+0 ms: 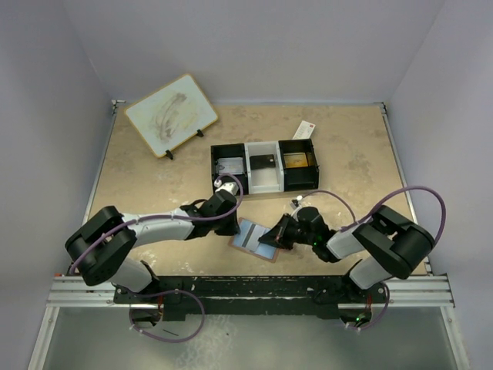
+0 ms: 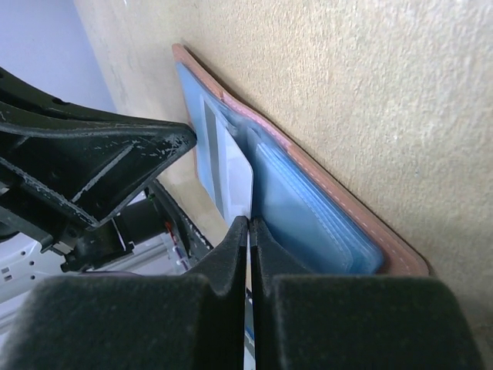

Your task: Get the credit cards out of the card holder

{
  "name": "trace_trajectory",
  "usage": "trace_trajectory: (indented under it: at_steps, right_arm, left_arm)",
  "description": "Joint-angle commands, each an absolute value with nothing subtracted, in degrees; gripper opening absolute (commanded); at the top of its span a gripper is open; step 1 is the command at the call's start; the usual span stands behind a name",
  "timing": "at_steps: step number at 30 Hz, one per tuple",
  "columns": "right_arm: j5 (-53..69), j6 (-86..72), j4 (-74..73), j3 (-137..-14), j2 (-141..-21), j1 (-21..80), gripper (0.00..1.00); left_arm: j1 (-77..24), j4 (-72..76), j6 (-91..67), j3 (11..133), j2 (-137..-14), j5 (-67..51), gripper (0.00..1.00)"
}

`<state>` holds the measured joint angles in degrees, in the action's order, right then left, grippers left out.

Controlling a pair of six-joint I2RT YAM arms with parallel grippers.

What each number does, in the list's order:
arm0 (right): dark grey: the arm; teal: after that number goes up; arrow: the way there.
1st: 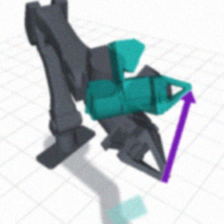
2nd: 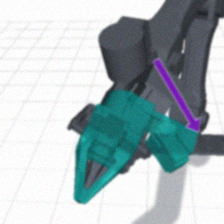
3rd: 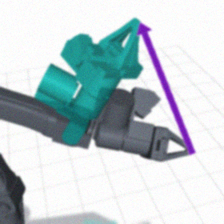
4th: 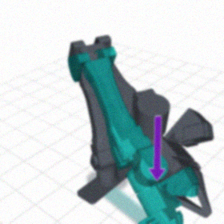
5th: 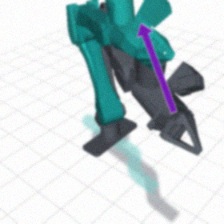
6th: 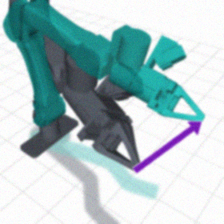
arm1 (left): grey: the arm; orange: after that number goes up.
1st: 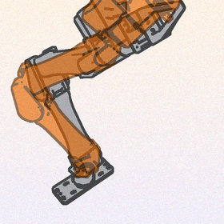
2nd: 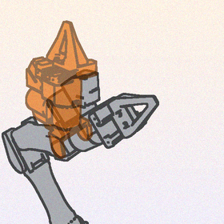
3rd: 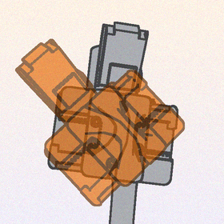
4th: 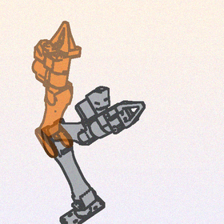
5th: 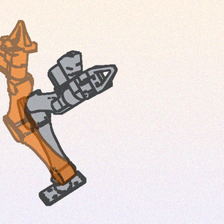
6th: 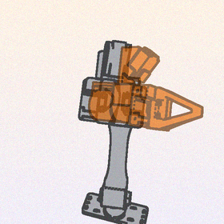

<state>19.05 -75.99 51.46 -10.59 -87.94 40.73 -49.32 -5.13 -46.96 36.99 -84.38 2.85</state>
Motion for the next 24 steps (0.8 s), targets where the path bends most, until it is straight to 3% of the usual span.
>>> trace_trajectory:
  at_steps: [1, 5, 11, 19, 24]
  right_arm:
    - [17.17, -73.35, 44.83, -10.96, -85.47, 40.35, 0.00]
    - [14.38, -74.73, 45.31, -9.72, -83.24, 40.37, 0.00]
    - [15.37, -74.88, 47.45, -10.98, -85.69, 40.39, 0.00]
    - [14.45, -81.84, 62.02, -3.97, -88.97, 40.42, 0.00]
    - [14.56, -80.78, 59.36, -5.65, -89.33, 40.34, 0.00]
  left_arm:
    - [-49.48, -10.15, -45.82, 35.01, -83.15, 6.09, 0.02]
    - [-49.48, -12.04, -47.64, 41.11, -79.98, 9.65, 0.11]
    - [-50.97, -5.04, -48.55, 45.43, -79.13, 5.07, 0.17]
    - [-53.12, -5.35, -48.43, 40.69, -82.15, 1.11, 0.11]
    - [-54.05, -8.48, -48.42, 39.03, -85.19, 5.88, 0.07]
